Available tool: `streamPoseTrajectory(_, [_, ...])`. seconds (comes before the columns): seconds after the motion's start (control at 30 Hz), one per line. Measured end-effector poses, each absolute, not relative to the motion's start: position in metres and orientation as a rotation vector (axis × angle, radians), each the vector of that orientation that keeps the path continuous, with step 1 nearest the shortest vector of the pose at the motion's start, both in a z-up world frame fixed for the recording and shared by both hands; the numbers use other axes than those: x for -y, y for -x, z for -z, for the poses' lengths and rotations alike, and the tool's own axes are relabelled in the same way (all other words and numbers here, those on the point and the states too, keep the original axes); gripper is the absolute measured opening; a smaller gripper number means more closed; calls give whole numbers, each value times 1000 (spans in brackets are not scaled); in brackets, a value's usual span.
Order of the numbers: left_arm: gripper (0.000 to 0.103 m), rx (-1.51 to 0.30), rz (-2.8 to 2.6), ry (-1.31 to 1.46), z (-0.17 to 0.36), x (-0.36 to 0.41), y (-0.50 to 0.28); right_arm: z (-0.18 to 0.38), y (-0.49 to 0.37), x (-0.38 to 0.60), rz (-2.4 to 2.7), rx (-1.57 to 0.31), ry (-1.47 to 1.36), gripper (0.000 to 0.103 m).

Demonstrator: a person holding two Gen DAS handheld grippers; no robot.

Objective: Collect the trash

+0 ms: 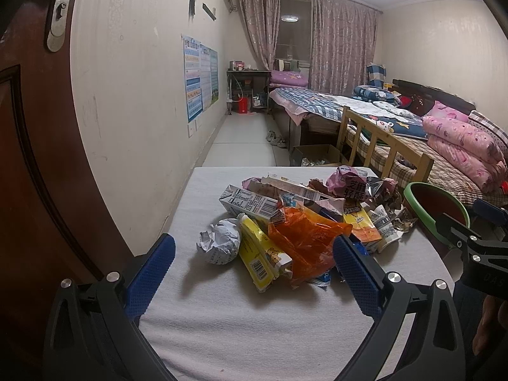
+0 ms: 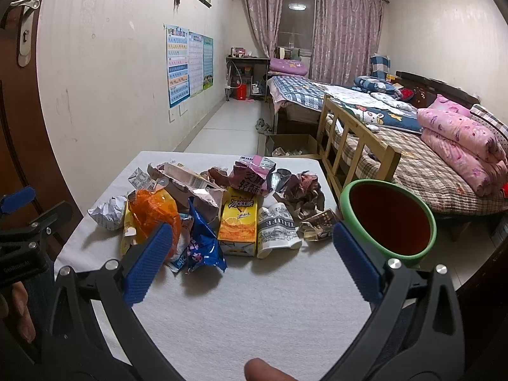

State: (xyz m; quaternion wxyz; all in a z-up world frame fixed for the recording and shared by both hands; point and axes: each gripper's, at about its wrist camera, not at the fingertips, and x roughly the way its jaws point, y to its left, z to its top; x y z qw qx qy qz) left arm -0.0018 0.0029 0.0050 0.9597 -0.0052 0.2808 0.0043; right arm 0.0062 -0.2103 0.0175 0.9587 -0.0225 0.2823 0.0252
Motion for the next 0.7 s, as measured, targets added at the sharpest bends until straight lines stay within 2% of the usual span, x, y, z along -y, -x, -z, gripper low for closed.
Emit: streamPoseTrajectory(0.7, [95,-567,-10,10,-5,-4,2,-15,-7,209,-48,-577,47,100])
